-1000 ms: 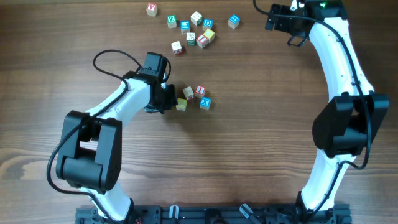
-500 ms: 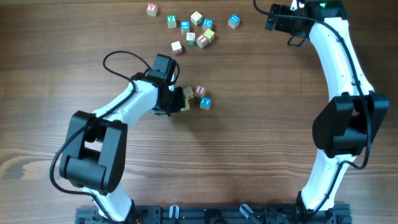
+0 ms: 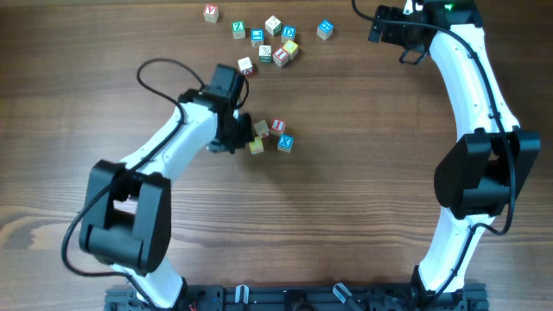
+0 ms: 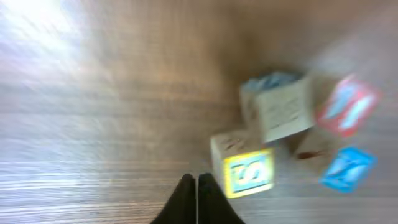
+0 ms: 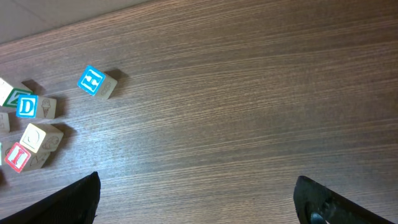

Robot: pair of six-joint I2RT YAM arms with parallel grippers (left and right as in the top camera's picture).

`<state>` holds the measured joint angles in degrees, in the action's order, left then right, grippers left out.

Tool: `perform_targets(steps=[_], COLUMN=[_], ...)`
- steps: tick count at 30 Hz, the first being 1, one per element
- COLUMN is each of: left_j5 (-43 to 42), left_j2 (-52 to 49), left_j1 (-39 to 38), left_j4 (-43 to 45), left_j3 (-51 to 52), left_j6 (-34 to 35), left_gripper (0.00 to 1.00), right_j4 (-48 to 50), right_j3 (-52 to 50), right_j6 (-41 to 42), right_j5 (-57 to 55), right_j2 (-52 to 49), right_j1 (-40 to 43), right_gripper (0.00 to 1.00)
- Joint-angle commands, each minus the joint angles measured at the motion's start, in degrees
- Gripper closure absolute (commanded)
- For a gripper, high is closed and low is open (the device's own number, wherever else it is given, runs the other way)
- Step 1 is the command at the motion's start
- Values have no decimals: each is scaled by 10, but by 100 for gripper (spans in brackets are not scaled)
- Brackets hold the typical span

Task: Form a circle

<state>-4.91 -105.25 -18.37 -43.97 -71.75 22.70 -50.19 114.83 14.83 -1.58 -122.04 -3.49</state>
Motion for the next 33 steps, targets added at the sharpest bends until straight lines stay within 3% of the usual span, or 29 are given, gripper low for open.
perform_targets(steps=[1,3,4,6,7,8,9,33], left_j5=[57,57,57,63,68,83,95,99], left_j2=[32,31,31,31,31,31,31,31], left_j1=[9,16,22,33,41,55,66,89], left_j4=[0,14,21,33,40,47,48,41], left_j3=[-45,-45,-45,-45,-45,-45,-45,-44], left_j6=[1,1,1,1,1,1,1,1], left_gripper=[83,70,54,48,38,15,0,0], right_j4=[1,1,1,1,1,1,1,1], right_j3=[-2,-2,-2,-2,-2,-2,-2,-2], right_j6=[-7,-7,-7,-7,-7,-8,-7,-8], right_j5=[-6,-6,-6,-6,-6,-6,-6,-6], right_j2=[-5,-5,-5,-5,-5,-5,-5,-5], right_j1=[-2,-2,-2,-2,-2,-2,-2,-2], right_gripper=[0,0,0,0,0,0,0,0])
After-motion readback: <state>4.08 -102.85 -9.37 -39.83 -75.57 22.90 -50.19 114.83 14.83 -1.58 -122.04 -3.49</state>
